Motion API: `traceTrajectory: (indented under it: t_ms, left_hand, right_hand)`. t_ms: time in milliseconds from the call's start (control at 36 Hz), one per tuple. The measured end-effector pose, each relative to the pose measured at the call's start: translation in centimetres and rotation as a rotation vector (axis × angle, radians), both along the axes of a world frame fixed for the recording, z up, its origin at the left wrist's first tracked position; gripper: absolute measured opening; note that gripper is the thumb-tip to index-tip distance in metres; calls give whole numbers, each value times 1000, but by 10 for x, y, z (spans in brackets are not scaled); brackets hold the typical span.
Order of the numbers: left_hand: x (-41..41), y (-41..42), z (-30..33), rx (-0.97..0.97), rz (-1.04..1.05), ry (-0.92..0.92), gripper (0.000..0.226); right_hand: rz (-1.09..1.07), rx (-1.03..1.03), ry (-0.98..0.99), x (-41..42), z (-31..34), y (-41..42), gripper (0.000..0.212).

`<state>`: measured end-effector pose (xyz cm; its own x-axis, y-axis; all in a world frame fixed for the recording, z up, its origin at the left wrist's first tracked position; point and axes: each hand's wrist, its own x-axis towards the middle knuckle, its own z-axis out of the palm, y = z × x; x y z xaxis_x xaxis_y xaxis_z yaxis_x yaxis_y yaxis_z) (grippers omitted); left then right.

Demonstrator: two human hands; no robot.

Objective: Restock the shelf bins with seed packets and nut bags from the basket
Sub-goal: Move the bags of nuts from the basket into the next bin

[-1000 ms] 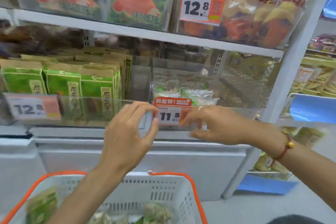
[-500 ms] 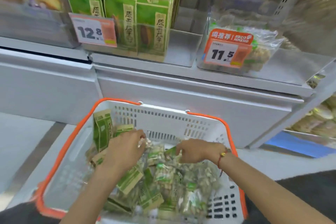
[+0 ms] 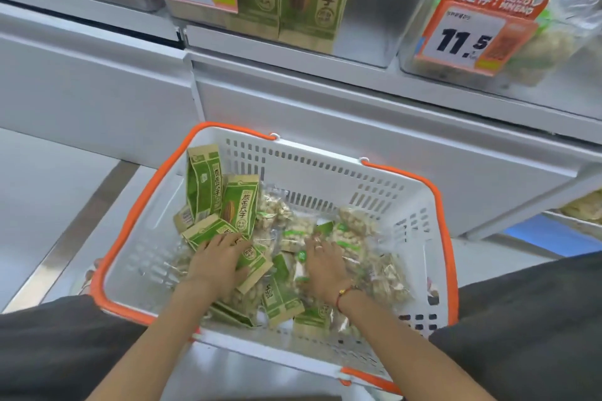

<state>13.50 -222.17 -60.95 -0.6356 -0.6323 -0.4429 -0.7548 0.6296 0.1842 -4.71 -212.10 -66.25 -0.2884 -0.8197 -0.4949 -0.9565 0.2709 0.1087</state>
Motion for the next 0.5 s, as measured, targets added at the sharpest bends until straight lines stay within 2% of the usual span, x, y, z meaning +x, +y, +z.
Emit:
traceTrajectory:
  t_ms: [83, 194, 278, 361, 417, 472, 500]
  left_hand:
    - [-3, -2, 1, 30, 31, 18, 58]
    - [-9, -7, 5, 111, 55, -1, 56]
    - [-16, -8, 7, 190, 107, 88, 52]
    - [-25, -7, 11, 274, 161, 252, 56]
    - [-31, -6, 15, 427, 215, 359, 65]
    - [-38, -2, 22, 590, 230, 414, 72]
    - [-41, 0, 24, 650, 223, 422, 72]
  right_hand:
    - [33, -51, -21, -5, 3, -5, 39]
    - [-17, -41, -237, -16, 18, -4, 14]
    - [-125, -70, -479, -26, 29, -5, 32]
    - [-287, -144, -743, -36, 42, -10, 35]
    - [-314, -196, -851, -42, 58, -12, 29]
    - [-281, -174, -913, -49, 72, -15, 8]
    - [-260, -165, -916, -52, 78, -17, 18]
